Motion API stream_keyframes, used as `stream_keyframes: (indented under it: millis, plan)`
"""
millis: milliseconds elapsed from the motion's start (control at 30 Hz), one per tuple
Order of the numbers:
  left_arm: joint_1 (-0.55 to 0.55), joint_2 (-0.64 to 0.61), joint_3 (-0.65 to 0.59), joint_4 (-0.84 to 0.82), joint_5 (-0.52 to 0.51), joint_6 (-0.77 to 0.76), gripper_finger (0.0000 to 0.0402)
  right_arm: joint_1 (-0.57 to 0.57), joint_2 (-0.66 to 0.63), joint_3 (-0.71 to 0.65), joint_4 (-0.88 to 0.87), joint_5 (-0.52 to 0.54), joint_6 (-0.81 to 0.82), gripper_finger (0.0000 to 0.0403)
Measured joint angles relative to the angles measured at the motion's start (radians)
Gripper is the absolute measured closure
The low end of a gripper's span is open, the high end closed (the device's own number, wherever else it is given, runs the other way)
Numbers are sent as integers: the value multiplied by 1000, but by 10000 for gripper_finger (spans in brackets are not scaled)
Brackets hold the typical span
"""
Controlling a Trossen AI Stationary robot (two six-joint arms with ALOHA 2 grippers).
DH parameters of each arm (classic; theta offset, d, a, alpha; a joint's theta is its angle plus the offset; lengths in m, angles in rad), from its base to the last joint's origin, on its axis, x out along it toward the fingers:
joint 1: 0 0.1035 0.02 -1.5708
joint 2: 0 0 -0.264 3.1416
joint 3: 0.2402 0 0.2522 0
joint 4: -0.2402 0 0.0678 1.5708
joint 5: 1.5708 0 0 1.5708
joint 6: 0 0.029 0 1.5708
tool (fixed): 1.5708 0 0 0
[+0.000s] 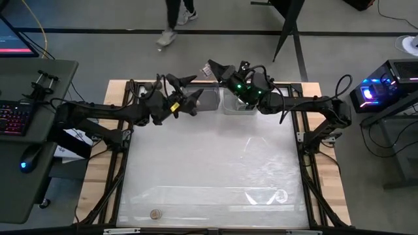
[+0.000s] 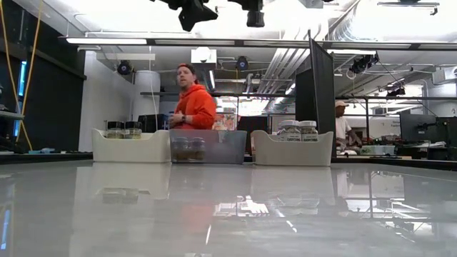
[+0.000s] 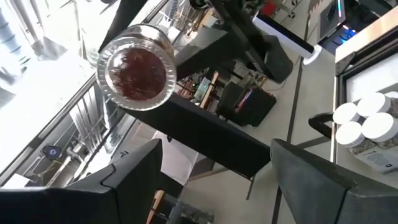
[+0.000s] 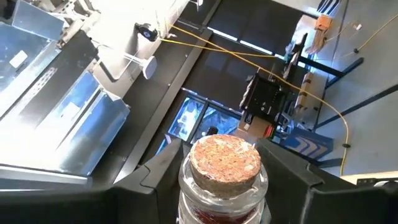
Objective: Sort spices by type
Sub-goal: Put the right brown seasoning bottle into the black bin
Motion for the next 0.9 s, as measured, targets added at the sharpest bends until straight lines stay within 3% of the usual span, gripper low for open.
stream_keyframes:
  millis: [467,700,900]
  plan:
    - [4,0,0,165,35,49,116,2,0,0,-3,-18,-18,231]
    - [9,0,0,181,183,20,116,10,0,0,-4,3,-15,231]
    - [28,36,-1,221,146,116,116,32,0,0,-11,39,-9,231]
